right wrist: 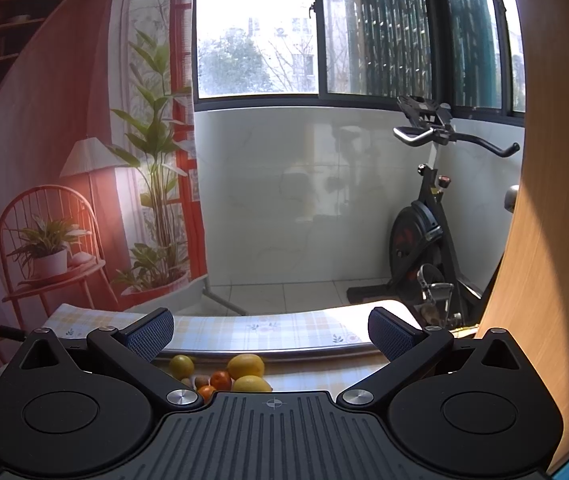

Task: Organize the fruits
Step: 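Move both tools down toward the fruit pile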

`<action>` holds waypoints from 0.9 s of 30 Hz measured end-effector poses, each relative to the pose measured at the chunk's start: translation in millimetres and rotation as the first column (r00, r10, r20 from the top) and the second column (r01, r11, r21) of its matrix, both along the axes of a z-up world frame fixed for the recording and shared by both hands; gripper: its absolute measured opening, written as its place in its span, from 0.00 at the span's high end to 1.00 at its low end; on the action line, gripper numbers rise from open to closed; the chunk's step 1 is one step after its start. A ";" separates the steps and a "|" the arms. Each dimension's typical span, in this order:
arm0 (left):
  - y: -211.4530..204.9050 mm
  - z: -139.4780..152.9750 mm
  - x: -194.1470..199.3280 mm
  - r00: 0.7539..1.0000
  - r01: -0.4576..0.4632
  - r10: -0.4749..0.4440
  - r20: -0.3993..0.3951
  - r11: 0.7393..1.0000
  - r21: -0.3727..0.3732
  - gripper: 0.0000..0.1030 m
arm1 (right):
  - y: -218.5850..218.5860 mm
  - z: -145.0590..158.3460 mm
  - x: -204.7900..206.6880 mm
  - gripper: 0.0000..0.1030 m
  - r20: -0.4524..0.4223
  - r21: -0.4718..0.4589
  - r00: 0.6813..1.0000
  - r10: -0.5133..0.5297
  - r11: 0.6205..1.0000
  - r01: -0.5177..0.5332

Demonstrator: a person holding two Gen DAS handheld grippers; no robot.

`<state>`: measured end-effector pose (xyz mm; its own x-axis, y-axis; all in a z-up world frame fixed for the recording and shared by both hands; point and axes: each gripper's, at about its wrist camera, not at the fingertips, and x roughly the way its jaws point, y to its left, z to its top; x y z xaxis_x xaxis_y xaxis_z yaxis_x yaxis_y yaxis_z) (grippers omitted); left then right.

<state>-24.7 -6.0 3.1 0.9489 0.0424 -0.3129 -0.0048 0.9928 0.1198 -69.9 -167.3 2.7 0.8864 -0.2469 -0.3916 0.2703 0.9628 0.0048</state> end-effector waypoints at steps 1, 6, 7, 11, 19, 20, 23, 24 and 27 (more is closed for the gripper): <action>0.0 -1.3 1.1 1.000 -0.003 0.003 -0.004 1.000 0.003 0.00 | -0.9 -0.1 1.6 0.00 0.000 0.006 1.000 0.006 1.000 -0.006; 9.5 -15.1 13.4 0.999 0.010 -0.011 -0.038 0.999 -0.037 0.00 | -7.8 -12.3 9.9 0.00 -0.008 0.019 1.000 0.026 0.999 -0.026; 13.2 -19.5 18.7 0.999 0.010 -0.013 -0.050 0.999 -0.052 0.00 | -10.6 -17.2 14.0 0.00 -0.016 0.027 1.000 0.027 0.999 -0.027; 29.3 -36.4 44.1 0.994 -0.014 0.005 -0.106 0.996 -0.091 0.00 | -20.3 -37.1 28.1 0.00 -0.027 0.050 0.999 0.037 0.998 -0.036; 46.2 -79.3 85.3 0.983 -0.025 0.009 -0.183 0.996 -0.085 0.00 | -36.3 -95.1 68.1 0.00 -0.088 0.056 0.994 0.058 0.997 -0.053; 46.8 -84.7 90.4 0.982 -0.025 0.009 -0.191 0.996 -0.080 0.00 | -36.9 -101.7 72.5 0.00 -0.096 0.058 0.993 0.066 0.997 -0.060; 47.5 -98.8 100.4 0.979 -0.006 -0.011 -0.202 0.996 -0.086 0.00 | -38.8 -116.5 84.1 0.00 -0.112 0.070 0.990 0.088 0.994 -0.081; 47.5 -103.1 103.5 0.979 0.003 -0.022 -0.202 0.996 -0.093 0.00 | -39.5 -121.5 88.4 0.00 -0.118 0.078 0.988 0.096 0.993 -0.087; 46.8 -115.3 111.4 0.977 0.042 -0.066 -0.202 0.992 -0.122 0.00 | -43.0 -133.6 98.2 0.00 -0.135 0.087 0.986 0.101 0.992 -0.090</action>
